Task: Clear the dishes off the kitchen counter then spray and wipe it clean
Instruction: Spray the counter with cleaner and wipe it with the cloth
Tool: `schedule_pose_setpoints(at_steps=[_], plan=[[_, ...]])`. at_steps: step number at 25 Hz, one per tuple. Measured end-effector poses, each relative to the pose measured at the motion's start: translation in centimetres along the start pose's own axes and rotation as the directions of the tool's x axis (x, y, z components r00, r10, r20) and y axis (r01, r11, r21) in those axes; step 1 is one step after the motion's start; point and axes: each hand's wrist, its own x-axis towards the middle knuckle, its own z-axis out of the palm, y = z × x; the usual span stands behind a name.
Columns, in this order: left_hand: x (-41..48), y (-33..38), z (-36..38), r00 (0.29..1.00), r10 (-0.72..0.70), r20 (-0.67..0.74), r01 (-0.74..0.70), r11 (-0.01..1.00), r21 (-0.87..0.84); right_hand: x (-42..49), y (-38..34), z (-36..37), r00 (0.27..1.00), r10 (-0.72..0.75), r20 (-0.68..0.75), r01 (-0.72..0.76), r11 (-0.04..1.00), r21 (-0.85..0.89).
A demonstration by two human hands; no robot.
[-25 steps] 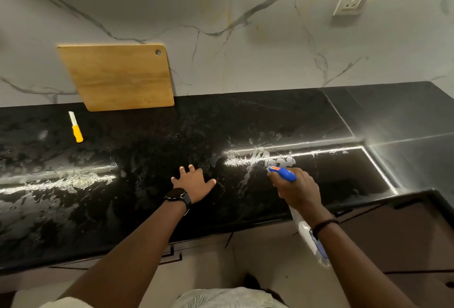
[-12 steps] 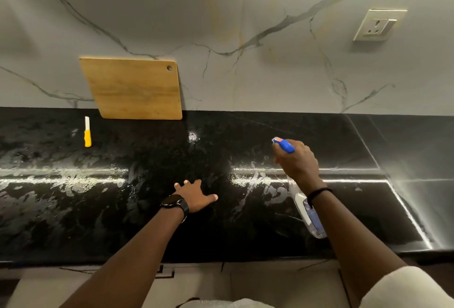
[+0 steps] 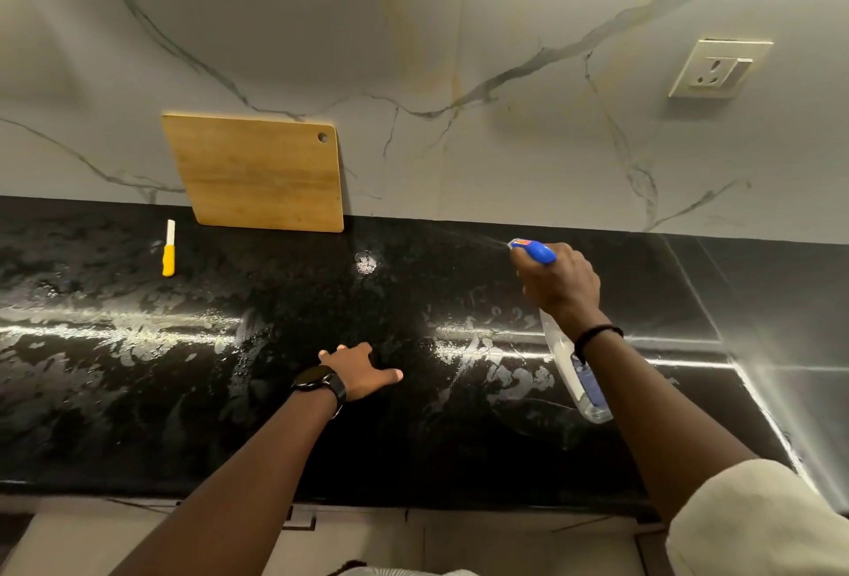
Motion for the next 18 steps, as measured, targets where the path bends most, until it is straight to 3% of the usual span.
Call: schedule_pose_setpoints(at_steps=[18], plan=[[0.5,0.7,-1.0,1.000,0.000,-0.006,0.000,1.000,-0.009,-2.8,4.1,-0.9,0.991,0.132,-0.012,-0.132,0.991,0.009]])
